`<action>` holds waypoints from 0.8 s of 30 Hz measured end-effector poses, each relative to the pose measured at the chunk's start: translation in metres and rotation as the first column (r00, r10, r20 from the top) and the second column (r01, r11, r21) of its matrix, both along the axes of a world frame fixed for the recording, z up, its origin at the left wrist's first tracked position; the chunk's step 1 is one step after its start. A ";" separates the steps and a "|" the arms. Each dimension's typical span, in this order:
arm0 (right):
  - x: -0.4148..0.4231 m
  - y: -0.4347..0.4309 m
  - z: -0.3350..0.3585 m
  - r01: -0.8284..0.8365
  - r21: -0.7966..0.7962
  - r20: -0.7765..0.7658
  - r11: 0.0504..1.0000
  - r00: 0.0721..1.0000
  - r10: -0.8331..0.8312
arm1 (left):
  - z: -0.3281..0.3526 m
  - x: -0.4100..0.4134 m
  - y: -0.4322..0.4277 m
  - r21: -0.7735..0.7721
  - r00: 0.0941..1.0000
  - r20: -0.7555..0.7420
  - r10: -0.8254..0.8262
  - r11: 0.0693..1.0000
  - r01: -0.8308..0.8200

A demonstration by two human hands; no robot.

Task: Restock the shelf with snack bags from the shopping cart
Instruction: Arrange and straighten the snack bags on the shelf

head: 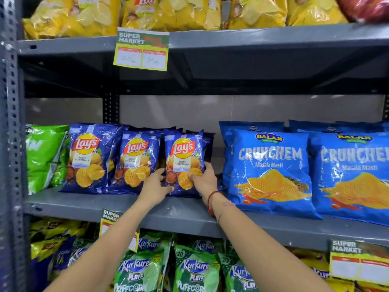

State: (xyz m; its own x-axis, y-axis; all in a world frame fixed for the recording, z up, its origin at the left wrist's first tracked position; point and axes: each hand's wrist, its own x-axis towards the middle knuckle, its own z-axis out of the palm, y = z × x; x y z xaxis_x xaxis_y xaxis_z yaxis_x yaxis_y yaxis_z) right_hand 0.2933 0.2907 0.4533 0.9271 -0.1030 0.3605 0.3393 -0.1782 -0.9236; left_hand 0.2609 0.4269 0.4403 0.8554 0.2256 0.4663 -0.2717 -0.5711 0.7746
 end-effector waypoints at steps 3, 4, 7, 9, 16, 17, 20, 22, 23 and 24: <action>0.005 0.006 -0.002 -0.008 -0.046 -0.033 0.999 0.999 0.006 | -0.003 0.004 0.000 0.023 0.996 0.060 0.072 0.997 -0.074; 0.006 0.007 -0.002 -0.014 -0.065 -0.035 0.998 0.999 0.011 | -0.004 0.005 0.000 0.037 0.993 0.070 0.091 0.995 -0.093; 0.002 0.006 -0.003 -0.021 -0.131 -0.017 0.991 1.000 0.019 | -0.005 0.003 0.001 0.102 0.983 0.128 0.132 0.984 -0.146; -0.008 0.000 -0.003 0.017 -0.204 0.058 0.979 0.998 -0.005 | -0.003 -0.003 -0.002 0.114 0.965 0.212 0.157 0.976 -0.184; -0.074 -0.068 0.013 0.358 -0.173 0.642 0.917 0.748 -0.171 | 0.021 -0.022 -0.056 0.035 0.856 0.508 0.094 0.991 -0.130; -0.079 -0.086 0.016 0.431 -0.124 0.675 0.894 0.697 -0.242 | 0.024 -0.021 -0.068 0.043 0.858 0.510 0.060 0.995 -0.095; -0.083 -0.146 0.021 0.633 -0.005 0.649 0.774 0.591 -0.479 | 0.032 -0.012 -0.110 -0.020 0.911 0.398 -0.106 0.992 0.125; -0.079 -0.181 0.018 0.683 -0.018 0.532 0.730 0.625 -0.572 | 0.034 -0.004 -0.138 -0.132 0.952 0.232 -0.199 0.963 0.233; -0.075 -0.195 0.015 0.666 -0.047 0.454 0.744 0.678 -0.578 | 0.033 0.001 -0.150 -0.183 0.965 0.135 -0.226 0.951 0.248; -0.071 -0.205 0.012 0.622 -0.077 0.368 0.780 0.744 -0.557 | 0.032 0.005 -0.160 -0.242 0.966 0.036 -0.254 0.936 0.255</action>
State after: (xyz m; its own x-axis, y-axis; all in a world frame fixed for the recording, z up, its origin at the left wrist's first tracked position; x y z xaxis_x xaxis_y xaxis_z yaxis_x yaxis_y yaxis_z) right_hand 0.2224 0.0856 0.4649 0.5378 -0.4936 0.6835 0.3676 -0.5923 -0.7170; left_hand 0.2656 0.2668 0.4722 0.8973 0.1068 0.4283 -0.3868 -0.2771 0.8795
